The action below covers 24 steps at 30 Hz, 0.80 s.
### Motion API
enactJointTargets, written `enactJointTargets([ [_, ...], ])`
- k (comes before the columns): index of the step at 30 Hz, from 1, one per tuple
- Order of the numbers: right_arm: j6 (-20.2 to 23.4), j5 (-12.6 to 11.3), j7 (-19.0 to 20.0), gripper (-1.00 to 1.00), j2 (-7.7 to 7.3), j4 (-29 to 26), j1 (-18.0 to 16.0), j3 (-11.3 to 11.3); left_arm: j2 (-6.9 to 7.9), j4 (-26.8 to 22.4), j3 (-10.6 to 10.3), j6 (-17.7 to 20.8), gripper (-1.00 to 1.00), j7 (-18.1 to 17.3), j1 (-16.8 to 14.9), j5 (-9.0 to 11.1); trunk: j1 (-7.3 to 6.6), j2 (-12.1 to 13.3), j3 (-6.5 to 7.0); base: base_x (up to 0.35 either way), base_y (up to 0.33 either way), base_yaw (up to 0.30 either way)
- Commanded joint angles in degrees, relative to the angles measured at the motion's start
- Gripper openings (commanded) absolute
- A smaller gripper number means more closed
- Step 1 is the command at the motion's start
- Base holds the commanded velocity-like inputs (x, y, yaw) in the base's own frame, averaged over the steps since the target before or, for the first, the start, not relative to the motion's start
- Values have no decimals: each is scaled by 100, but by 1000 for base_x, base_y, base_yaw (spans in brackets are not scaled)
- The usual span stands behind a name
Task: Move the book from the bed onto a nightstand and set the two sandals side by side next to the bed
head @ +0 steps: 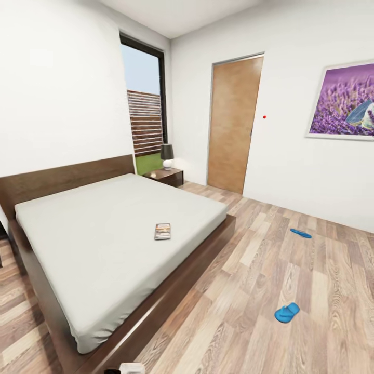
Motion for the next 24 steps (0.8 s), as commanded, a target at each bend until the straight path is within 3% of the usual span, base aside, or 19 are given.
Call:
enactJointTargets([
  [1, 21, -15, -59, 100, 26, -29, -147, -7, -11, -95, 2, 271, 100, 86, -151, 2, 0, -4, -13, 0, 0, -158],
  [6, -235, -37, -114, 100, 52, -77, -379, -27, -54, -690, -11, 661, 100, 311, -375, -5, 0, -4, -52, 0, 0, -76],
  [11, -494, -42, -108, 100, 53, -52, -428, -33, -72, -995, -5, 723, 100, 683, -421, 44, 0, -4, -97, 0, 0, -15],
  [16, -613, -42, -116, 100, 56, -47, -439, -34, -108, -1075, 6, 676, 100, 817, -425, 67, 0, -4, -143, 0, 0, -3],
  [19, -666, -59, -99, 100, 53, -53, -440, -41, -204, -1066, -1, 602, 100, 841, -412, 75, 0, -4, -170, 0, 0, 0],
  [24, -1064, -116, -99, 100, 50, -50, -441, -29, -316, -801, -10, 207, 100, 859, -396, 77, 0, -4, -198, 0, 0, -126],
])
